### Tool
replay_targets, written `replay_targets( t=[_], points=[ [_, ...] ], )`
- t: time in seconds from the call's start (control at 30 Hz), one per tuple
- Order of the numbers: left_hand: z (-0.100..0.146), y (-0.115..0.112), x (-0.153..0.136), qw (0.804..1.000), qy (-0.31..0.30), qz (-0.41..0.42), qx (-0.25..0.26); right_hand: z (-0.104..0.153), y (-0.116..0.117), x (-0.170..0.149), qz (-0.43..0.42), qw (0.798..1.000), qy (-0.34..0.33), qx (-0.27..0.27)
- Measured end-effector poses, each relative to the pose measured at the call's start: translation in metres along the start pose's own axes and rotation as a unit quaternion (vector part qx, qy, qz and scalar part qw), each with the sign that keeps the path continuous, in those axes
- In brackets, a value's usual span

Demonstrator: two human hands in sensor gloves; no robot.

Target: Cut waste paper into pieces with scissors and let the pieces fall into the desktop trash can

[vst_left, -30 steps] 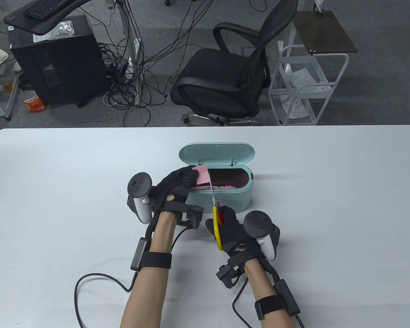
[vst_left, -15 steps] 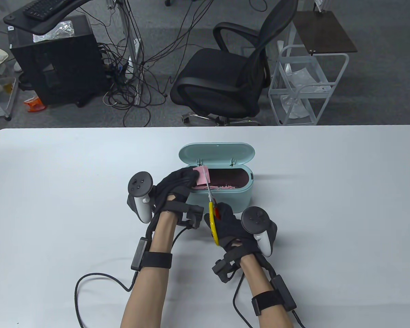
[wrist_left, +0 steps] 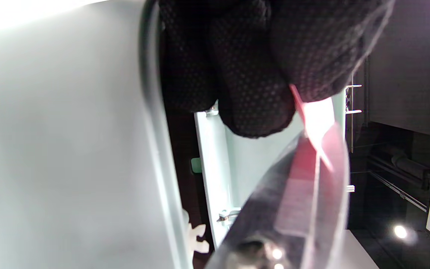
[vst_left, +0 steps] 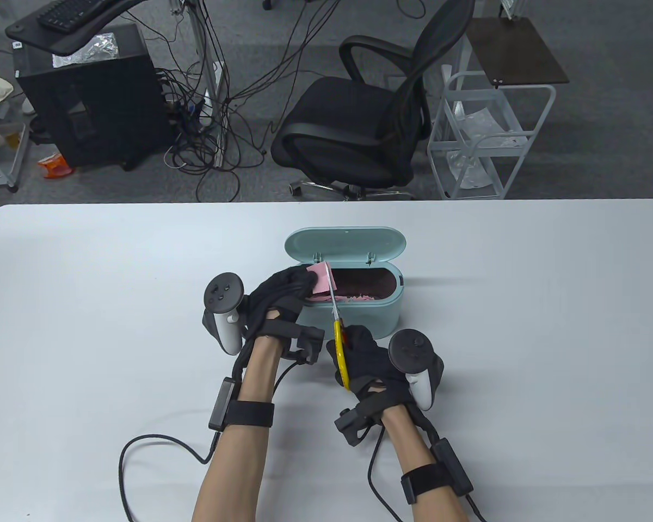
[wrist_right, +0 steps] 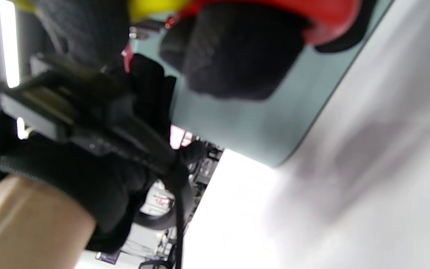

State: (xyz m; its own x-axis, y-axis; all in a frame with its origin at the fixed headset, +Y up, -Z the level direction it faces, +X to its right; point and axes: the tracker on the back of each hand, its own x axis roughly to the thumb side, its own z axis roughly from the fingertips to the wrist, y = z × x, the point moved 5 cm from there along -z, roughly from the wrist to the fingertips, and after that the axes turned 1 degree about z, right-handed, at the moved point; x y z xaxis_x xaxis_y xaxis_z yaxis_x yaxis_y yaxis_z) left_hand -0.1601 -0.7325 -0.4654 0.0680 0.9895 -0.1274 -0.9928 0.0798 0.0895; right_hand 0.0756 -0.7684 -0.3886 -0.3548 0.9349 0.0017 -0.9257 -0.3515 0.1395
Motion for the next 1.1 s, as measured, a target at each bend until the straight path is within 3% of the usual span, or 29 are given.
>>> replay_targets(
  t=[0.3,0.43,0.63,1.1],
  points=[
    [-0.0011,-0.0003,0.0030,1.000,-0.005,-0.013,-0.009,0.0009,-0.0067,0.0001,0.017,1.000,0.010,-0.008],
    [-0.0012,-0.0016,0.0042,1.000,-0.008,-0.019,-0.013,-0.0001,-0.0044,-0.0014,0.046,0.998,0.027,0.030],
    [-0.0026,-0.0036,0.0071,0.999,-0.013,-0.039,-0.029,-0.0044,-0.0041,-0.0016,0.035,0.998,0.031,0.040],
    [-0.0021,-0.0006,0.0051,0.999,-0.013,-0.040,0.001,-0.0042,-0.0071,0.0015,0.013,1.000,0.021,-0.006]
  ],
)
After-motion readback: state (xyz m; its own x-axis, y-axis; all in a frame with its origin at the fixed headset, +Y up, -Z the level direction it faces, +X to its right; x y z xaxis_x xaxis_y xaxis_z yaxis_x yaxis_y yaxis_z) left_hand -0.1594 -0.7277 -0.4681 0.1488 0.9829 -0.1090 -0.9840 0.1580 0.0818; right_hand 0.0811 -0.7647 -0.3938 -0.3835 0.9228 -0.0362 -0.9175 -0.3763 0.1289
